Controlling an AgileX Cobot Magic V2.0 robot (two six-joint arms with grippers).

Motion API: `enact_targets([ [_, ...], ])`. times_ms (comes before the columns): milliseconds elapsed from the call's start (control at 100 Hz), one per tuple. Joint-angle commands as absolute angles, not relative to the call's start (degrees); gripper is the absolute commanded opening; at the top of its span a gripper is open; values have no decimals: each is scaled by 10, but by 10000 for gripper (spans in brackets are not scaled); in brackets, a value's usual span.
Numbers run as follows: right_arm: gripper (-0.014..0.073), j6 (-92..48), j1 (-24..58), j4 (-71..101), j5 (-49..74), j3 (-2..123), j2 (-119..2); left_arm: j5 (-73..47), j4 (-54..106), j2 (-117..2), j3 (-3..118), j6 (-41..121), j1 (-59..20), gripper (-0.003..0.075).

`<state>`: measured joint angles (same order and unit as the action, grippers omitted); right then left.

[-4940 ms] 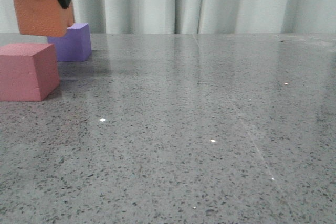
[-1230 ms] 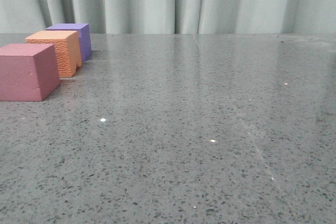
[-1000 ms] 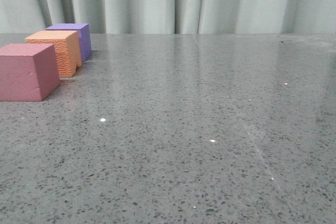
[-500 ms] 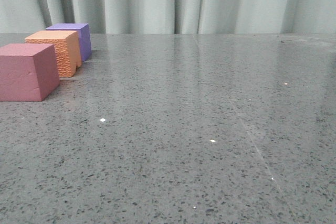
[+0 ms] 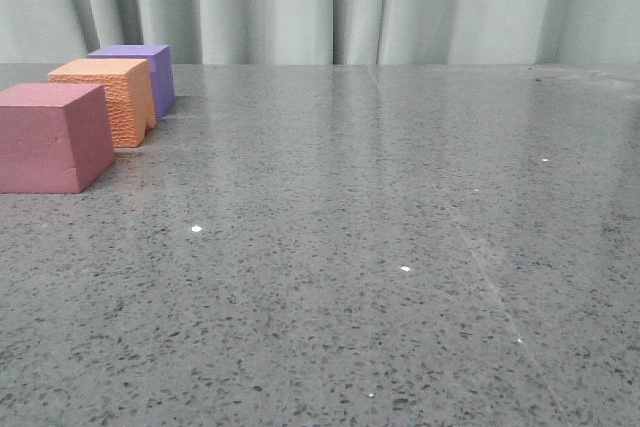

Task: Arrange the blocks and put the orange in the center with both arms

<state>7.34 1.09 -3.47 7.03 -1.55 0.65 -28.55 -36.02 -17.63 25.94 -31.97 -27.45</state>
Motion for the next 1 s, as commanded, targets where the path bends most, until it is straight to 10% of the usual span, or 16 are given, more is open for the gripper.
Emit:
enact_targets([
  [0, -67, 69, 7, -34, 22, -8, 20, -223, -364, -153, 241, -313, -273, -19],
  [660, -67, 69, 7, -34, 22, -8, 20, 20, -68, -32, 16, -113, -17, -19],
  [990, -67, 69, 7, -34, 22, -8, 20, 44, -104, -26, -29, -113, -19, -19],
])
